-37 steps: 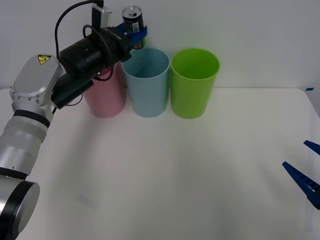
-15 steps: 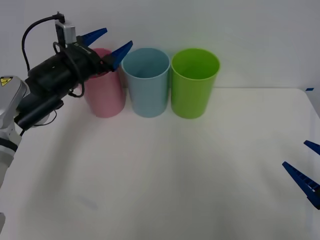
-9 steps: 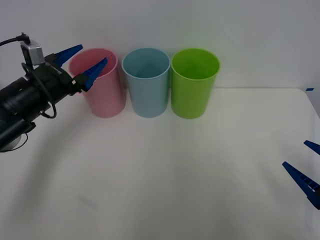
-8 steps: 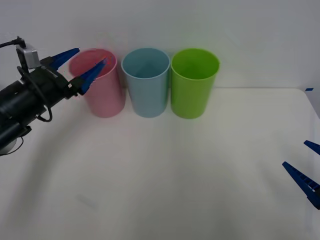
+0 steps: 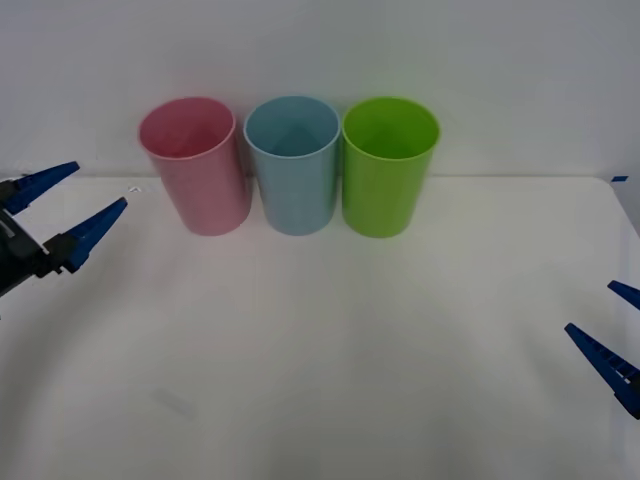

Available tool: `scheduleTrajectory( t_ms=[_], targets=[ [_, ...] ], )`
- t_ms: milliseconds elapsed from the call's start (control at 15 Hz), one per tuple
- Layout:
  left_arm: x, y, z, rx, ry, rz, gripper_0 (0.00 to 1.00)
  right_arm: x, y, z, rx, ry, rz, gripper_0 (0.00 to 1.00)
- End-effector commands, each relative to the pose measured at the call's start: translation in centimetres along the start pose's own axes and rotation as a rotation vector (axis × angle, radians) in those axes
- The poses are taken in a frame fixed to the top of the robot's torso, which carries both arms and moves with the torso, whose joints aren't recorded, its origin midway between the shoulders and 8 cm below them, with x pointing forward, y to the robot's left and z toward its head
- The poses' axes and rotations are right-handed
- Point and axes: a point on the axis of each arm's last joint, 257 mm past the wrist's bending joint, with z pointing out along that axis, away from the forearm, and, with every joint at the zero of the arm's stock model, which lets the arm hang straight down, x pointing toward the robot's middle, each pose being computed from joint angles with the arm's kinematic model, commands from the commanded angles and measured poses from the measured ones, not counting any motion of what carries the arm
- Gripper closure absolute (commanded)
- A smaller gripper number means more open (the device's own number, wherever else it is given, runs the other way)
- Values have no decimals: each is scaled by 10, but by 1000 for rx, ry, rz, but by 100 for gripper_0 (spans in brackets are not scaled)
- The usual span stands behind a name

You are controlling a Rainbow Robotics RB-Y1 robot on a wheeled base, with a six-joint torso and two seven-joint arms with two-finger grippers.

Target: Grasp the object on the table and drop it into the matching bin: aluminum can to the light blue bin, PET bottle to the pink bin.

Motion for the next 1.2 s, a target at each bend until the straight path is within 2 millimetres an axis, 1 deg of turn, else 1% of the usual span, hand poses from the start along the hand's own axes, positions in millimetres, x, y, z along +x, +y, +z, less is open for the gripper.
scheduleTrajectory(
  t_ms=[67, 200, 267, 533, 600, 1000, 1200],
  targets=[
    [7, -1, -47, -6, 41, 30, 0, 0, 0, 0, 0, 0, 0, 0],
    [15, -1, -79, -9, 87, 88, 0, 0, 0, 0, 0, 0, 0, 0],
    [19, -1, -92, -7, 114, 111, 0, 0, 0, 0, 0, 0, 0, 0],
    [27, -1, -134, 9, 220, 176, 0, 0, 0, 0, 0, 0, 0, 0],
    [27, -2, -139, 13, 229, 173, 0, 0, 0, 0, 0, 0, 0, 0],
    [47, -11, -177, 17, 329, 142, 0, 0, 0, 0, 0, 0, 0, 0],
    [63, -22, -193, 12, 368, 93, 0, 0, 0, 0, 0, 0, 0, 0]
  ],
)
